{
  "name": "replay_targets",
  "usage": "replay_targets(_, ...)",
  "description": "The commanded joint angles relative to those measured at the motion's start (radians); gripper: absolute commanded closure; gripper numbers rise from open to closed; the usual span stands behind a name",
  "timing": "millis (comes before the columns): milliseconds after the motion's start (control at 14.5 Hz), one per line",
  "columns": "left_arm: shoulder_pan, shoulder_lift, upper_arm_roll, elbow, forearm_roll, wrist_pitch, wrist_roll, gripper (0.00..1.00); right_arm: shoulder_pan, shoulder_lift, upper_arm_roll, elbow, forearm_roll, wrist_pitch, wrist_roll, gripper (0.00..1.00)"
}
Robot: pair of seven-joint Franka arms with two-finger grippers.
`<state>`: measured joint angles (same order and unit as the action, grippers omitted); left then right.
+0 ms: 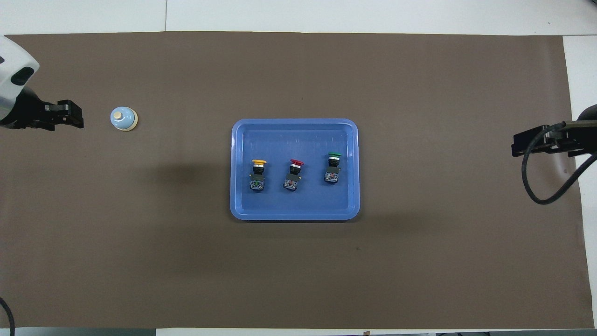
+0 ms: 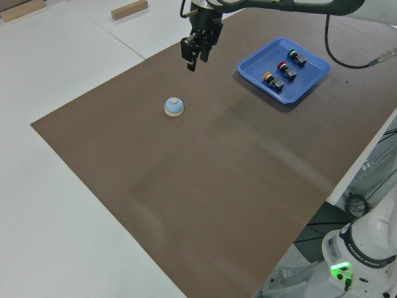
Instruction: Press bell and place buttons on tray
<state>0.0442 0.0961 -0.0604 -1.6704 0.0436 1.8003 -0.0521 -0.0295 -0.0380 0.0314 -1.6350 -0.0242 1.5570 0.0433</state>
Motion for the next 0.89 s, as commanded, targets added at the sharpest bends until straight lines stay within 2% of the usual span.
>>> replay_targets(0, -0.007, -0.091, 0.004, -0.040, 0.012, -0.085, -0.011, 0.00, -0.016, -0.014, 0.012, -0.019, -0.007, 0.006, -0.013, 0.00)
replay_targets(138, -0.009, -0.119, 0.002, -0.043, 0.007, -0.123, -0.011, 0.00, -0.016, -0.014, 0.012, -0.019, -0.007, 0.006, -0.013, 0.00)
replay_targets(344, -0.007, -0.119, 0.002, -0.038, -0.043, -0.154, -0.012, 0.00, -0.016, -0.014, 0.012, -0.019, -0.007, 0.006, -0.013, 0.00)
replay_targets(826, -0.017, -0.107, -0.001, -0.031, -0.060, -0.186, 0.001, 0.00, -0.016, -0.014, 0.012, -0.019, -0.007, 0.006, -0.013, 0.00)
